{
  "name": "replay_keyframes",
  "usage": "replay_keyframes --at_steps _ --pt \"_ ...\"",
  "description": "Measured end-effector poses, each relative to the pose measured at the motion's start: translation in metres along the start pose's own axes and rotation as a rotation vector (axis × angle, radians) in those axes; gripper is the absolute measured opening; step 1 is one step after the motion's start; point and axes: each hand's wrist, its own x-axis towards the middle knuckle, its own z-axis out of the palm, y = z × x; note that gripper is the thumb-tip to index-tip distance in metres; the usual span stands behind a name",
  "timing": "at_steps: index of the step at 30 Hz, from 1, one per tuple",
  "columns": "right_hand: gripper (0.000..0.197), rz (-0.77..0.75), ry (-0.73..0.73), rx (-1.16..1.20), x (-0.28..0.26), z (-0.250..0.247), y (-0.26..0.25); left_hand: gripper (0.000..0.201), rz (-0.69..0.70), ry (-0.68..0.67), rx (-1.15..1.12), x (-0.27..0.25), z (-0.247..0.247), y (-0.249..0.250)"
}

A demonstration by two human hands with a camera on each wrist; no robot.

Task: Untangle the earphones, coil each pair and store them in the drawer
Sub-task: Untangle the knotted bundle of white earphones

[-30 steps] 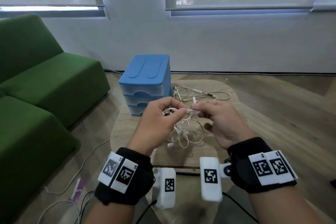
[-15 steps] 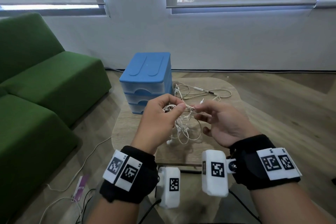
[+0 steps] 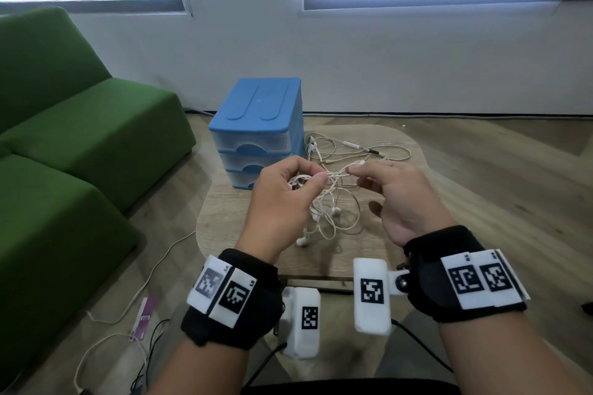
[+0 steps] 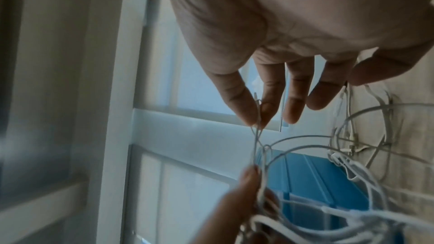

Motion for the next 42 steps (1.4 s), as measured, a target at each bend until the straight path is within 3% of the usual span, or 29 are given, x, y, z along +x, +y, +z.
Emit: replay_keyframes --at_steps 3,8,12,18,22,26,33,37,42 --pt "0.019 0.025 -0.081 0.02 -0.001 -0.006 0.002 0.012 0.007 0.007 0.047 -0.001 0.001 -0.002" --pt "0.041 -0.019 -0.061 -0.097 -0.002 -0.005 0.001 0.012 0.055 -0.041 0.102 -0.005 0.007 -0.001" --pt "0.035 -0.011 -0.095 -0.096 -0.003 -0.01 0.001 0.011 0.045 -0.061 0.083 -0.004 0.003 0.0" --pt "0.028 -0.185 -0.179 -0.227 -0.004 -0.022 0.001 0.01 0.011 -0.065 0.045 -0.003 -0.006 -0.004" --pt "0.005 -0.081 -0.262 -0.083 -0.001 -0.027 0.008 0.008 -0.035 -0.08 -0.042 -0.002 -0.009 -0.001" --pt "0.017 0.003 -0.288 -0.028 -0.002 -0.027 0.008 0.007 -0.043 -0.105 -0.06 -0.002 -0.009 -0.001" --pt "0.013 -0.053 -0.193 -0.089 0.004 -0.027 0.01 0.007 -0.023 -0.131 0.006 -0.002 -0.014 0.001" --pt "0.027 -0.155 -0.079 -0.21 0.011 -0.031 0.015 0.01 -0.034 -0.233 0.047 -0.003 -0.017 0.004" --pt "0.029 -0.218 -0.049 -0.336 0.015 -0.036 0.023 0.011 -0.033 -0.219 0.121 0.001 -0.017 0.0"
